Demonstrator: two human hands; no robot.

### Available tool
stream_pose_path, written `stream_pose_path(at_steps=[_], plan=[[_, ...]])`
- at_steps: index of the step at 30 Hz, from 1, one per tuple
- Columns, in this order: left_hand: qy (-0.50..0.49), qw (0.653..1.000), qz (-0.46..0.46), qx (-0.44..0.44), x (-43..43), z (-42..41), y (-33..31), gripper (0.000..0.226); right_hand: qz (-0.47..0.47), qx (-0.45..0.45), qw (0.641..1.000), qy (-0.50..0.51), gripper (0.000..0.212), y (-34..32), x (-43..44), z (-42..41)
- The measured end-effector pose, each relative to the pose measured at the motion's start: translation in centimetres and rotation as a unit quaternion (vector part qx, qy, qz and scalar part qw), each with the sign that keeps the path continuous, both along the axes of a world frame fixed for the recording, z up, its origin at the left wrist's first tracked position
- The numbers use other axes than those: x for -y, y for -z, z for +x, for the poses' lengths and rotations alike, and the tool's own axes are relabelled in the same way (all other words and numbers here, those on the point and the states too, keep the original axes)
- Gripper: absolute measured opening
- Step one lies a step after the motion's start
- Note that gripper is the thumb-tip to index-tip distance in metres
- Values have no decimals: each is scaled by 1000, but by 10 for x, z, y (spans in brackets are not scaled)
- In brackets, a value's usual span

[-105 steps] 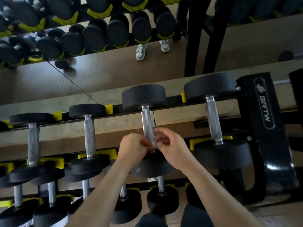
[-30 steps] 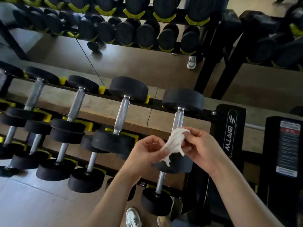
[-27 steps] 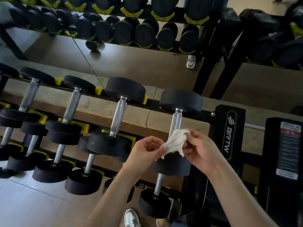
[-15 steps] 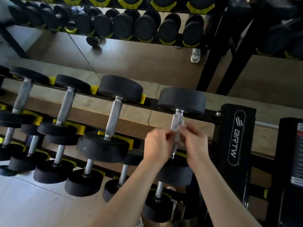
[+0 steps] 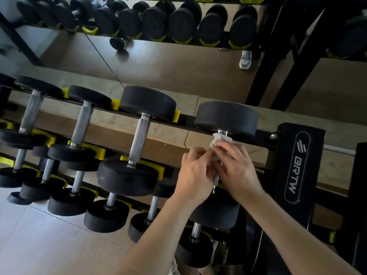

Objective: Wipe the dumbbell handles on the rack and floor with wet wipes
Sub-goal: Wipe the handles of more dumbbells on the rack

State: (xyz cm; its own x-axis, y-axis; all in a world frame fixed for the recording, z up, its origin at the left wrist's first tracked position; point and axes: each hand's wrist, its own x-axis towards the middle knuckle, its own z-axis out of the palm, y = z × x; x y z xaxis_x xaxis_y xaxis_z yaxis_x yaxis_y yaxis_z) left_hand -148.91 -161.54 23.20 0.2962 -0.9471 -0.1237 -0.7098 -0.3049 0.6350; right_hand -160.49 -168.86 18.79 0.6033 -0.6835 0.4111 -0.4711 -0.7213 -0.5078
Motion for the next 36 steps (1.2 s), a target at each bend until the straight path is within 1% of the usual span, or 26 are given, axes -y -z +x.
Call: stream_pose_path(at_steps=[2,5,6,9,10,11,13,15,17,19,21,22,23,24,26,27,29,31,32,33,36], plan=[[-24,1000,15,-9,1,0,1,50,-17,20,1000,-14,25,-3,16,0],[-73,997,-4,-35,0,-5,-1,51,-33,44,998,25,18,-8,26,8],[-82,996,-13,-38,-5,-7,-1,51,-31,39,999,15,19,-8,18,7],[-82,996,-30,-32,-23,-11,2,51,-5,-6,996,-92,16,-2,-7,-1],[-84,995,-34,-31,-26,-10,3,52,-7,-29,993,-112,17,-2,-4,-1],[-85,995,-37,-33,-26,-9,3,53,-20,-47,993,-109,17,-3,3,0],[-73,995,-48,-39,-16,-4,3,53,-51,-44,997,-34,14,-5,16,5],[-42,997,-63,-30,-3,0,1,50,-37,-5,998,48,19,-9,14,7],[-8,996,-87,0,10,2,1,42,28,45,996,76,16,-8,4,6],[-7,994,-107,23,21,3,4,30,136,109,978,117,11,-8,-3,6],[-35,992,-119,38,31,5,5,20,240,166,935,200,13,-11,-2,10],[-49,990,-121,46,36,6,5,16,284,179,911,240,14,-13,1,13],[-61,990,-119,52,41,7,5,13,318,185,890,268,15,-16,3,16],[-70,989,-115,53,45,7,5,12,336,184,880,280,14,-16,5,16],[-82,992,-72,56,44,7,0,14,355,172,881,260,15,-17,2,13],[-74,995,-19,69,40,8,-4,16,362,159,889,231,17,-18,-2,8],[-22,988,101,115,26,9,-10,19,366,111,911,152,23,-18,-16,-4],[28,976,174,126,11,9,-16,15,367,76,922,96,31,-19,-30,-14],[36,975,180,122,8,8,-18,11,368,72,923,86,33,-19,-33,-16],[32,979,164,121,9,6,-19,8,369,76,923,84,34,-20,-34,-16],[-36,995,52,74,26,2,-17,5,358,92,925,92,41,-21,-25,-8]])
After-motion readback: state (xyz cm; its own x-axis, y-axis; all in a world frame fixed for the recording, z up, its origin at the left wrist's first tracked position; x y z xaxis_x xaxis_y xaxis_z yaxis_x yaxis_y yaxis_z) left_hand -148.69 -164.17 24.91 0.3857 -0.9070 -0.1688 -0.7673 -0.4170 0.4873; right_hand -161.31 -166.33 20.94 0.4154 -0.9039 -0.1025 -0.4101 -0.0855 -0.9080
